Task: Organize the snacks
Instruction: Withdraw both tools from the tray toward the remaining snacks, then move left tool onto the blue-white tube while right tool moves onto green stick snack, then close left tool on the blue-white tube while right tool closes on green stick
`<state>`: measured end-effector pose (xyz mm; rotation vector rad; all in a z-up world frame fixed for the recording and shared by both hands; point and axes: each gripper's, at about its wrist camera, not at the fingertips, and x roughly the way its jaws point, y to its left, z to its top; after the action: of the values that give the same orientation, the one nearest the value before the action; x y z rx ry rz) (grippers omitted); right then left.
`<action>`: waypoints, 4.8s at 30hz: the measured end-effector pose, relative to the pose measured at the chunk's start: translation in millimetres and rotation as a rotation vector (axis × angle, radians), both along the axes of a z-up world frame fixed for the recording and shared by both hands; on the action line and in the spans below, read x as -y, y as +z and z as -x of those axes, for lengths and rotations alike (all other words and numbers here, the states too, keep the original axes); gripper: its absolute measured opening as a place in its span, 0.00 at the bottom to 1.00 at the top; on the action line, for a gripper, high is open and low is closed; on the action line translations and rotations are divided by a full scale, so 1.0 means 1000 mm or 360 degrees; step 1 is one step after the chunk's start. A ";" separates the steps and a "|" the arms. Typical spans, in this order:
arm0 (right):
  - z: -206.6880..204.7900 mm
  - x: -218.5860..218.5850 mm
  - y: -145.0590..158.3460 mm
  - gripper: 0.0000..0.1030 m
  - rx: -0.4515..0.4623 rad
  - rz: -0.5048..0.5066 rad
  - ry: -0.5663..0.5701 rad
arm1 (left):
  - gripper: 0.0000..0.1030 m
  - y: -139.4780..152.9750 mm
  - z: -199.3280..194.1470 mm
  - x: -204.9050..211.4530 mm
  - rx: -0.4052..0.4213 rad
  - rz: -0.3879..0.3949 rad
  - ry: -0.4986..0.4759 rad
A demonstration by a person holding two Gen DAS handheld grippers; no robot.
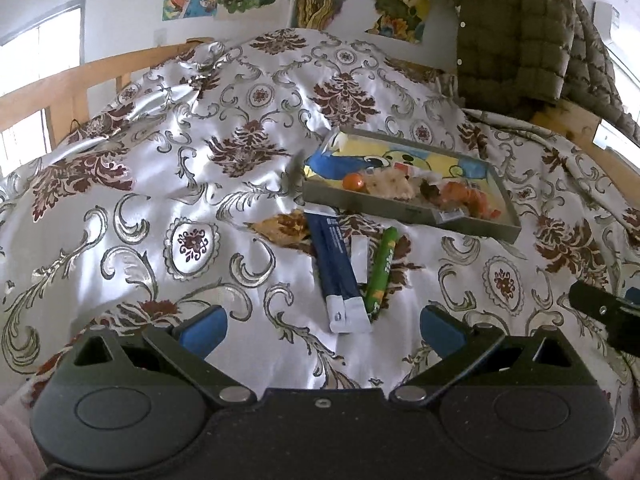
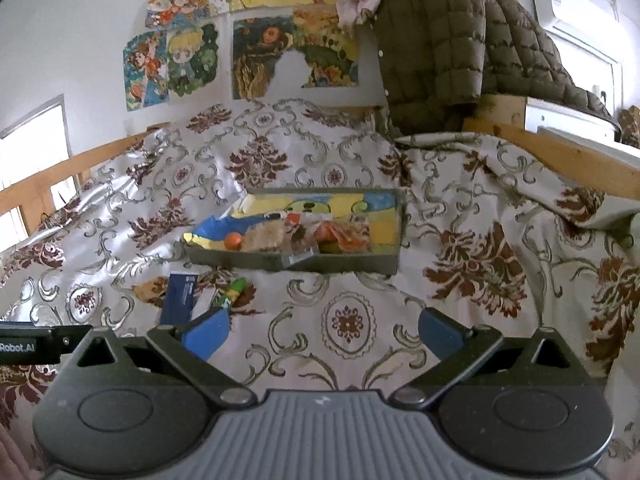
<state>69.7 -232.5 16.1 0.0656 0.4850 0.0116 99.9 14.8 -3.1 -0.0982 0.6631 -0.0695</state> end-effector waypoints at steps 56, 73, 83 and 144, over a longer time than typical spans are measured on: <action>-0.082 -0.027 -0.020 1.00 -0.0256 -0.0023 0.0179 | 0.99 0.009 -0.114 -0.022 0.0102 -0.0218 -0.0179; -0.126 -0.065 -0.057 1.00 -0.0329 0.0094 0.0280 | 0.99 -0.022 -0.164 -0.055 -0.0169 0.0049 -0.0047; -0.164 -0.086 -0.076 1.00 -0.0320 0.0115 0.0339 | 0.99 -0.051 -0.174 -0.049 -0.0342 0.0379 -0.0135; -0.174 -0.103 -0.102 0.28 -0.0495 -0.0004 0.0388 | 0.18 -0.087 -0.191 -0.007 -0.0503 0.0642 -0.0521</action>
<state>244.0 -129.4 -85.7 0.0097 0.8017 0.2441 290.9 22.1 -90.2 -0.3947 0.9703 -0.5121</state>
